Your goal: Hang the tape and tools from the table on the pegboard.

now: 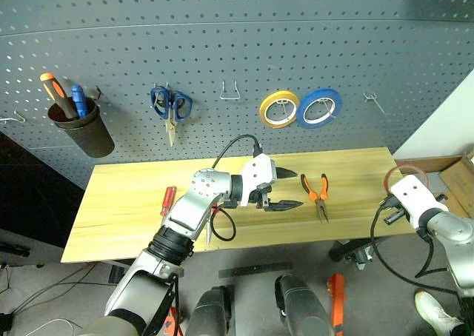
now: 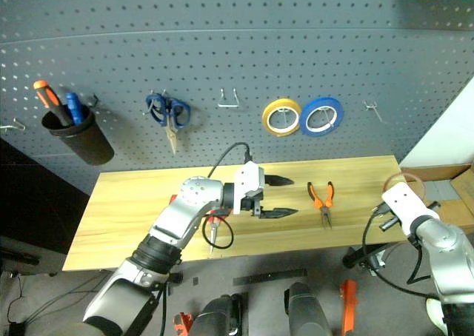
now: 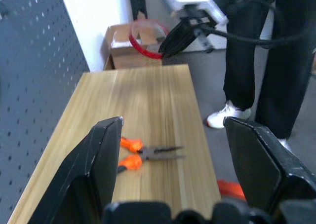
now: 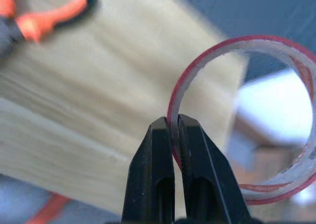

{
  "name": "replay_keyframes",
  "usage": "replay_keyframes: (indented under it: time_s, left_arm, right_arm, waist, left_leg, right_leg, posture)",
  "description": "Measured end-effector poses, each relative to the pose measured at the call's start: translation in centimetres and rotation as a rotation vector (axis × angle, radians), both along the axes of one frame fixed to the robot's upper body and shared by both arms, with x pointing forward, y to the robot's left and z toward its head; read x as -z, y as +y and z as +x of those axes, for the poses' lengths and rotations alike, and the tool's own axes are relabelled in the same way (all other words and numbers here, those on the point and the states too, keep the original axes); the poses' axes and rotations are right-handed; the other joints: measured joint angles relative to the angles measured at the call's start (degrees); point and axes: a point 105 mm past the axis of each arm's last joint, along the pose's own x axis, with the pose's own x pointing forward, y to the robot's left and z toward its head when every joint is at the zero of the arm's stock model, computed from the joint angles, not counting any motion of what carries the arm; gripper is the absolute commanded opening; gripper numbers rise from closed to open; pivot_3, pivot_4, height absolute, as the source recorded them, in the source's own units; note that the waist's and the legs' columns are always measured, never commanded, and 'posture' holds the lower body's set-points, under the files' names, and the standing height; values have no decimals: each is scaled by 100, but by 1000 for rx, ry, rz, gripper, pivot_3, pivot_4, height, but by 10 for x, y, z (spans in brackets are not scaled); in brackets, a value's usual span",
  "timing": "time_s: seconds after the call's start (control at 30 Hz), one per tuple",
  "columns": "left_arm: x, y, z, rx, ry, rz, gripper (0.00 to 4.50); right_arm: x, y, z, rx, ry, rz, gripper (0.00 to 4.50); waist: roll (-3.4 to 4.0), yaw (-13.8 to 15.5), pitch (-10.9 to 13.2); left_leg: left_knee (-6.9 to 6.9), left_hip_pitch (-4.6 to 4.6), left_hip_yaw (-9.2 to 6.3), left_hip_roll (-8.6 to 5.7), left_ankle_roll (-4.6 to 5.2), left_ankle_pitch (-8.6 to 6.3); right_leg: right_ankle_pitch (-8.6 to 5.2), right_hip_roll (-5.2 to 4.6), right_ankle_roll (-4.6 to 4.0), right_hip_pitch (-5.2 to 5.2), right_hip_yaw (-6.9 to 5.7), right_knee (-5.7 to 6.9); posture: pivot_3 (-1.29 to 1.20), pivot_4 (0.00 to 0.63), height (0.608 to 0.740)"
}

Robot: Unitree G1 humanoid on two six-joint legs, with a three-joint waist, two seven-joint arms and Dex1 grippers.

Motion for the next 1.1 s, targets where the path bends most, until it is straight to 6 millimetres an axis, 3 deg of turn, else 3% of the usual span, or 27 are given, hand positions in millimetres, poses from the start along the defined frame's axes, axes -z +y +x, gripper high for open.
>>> replay_keyframes:
  time_s: [0.13,0.27,0.43,0.6,0.77,0.87,0.97,1.1]
  left_arm:
    - [-13,-7,7,-12,-34,-44,3516]
    - [-22,-13,12,-11,-65,-71,3516]
    - [-19,-10,17,-32,-59,-69,3516]
    - [-23,-11,20,-44,-78,-73,3516]
    - [-25,-2,25,-83,-90,-70,3516]
    - [-27,3,29,-109,-93,-79,3516]
    - [-27,3,29,-110,-93,-80,3516]
    - [-27,2,29,-111,-92,-82,3516]
  right_arm:
    - [-44,25,15,-18,-211,30,16]
    - [-76,21,42,24,-346,84,16]
    - [-75,7,74,69,-356,183,16]
    - [-89,20,104,10,-401,255,16]
    - [-103,33,107,-22,-428,260,16]
    - [-112,50,103,-72,-446,326,16]
    - [-105,65,105,-116,-409,401,16]
    - [-97,66,118,-98,-357,510,16]
  waist:
    - [-2,-107,0]
    - [-6,-186,-3]
    - [-3,-243,-7]
    - [-2,-375,-8]
    - [1,-363,-10]
    - [2,-370,-12]
    - [0,-368,-21]
    - [1,-376,-21]
  left_leg:
    - [7,1,24,-7,14,8]
    - [3,0,25,-13,22,13]
    - [-3,-4,40,-15,25,11]
    - [0,3,57,-17,30,9]
    - [0,2,54,-17,30,9]
    - [1,3,50,-16,32,8]
    - [5,3,52,-21,38,9]
    - [7,4,66,-25,50,16]
  right_leg:
    - [23,-3,15,1,24,-10]
    - [28,-6,12,1,27,-11]
    - [29,-5,9,-11,45,-9]
    - [35,-4,9,-12,69,-4]
    - [39,-4,5,-17,75,0]
    - [46,-4,9,-22,91,3]
    - [53,-5,19,-22,98,2]
    - [65,-7,32,-22,115,-3]
  posture:
    - [-325,172,740]
    - [-314,159,740]
    - [-289,149,740]
    - [-255,143,740]
    - [-237,142,740]
    - [-242,143,740]
    - [-247,142,740]
    - [-248,143,740]
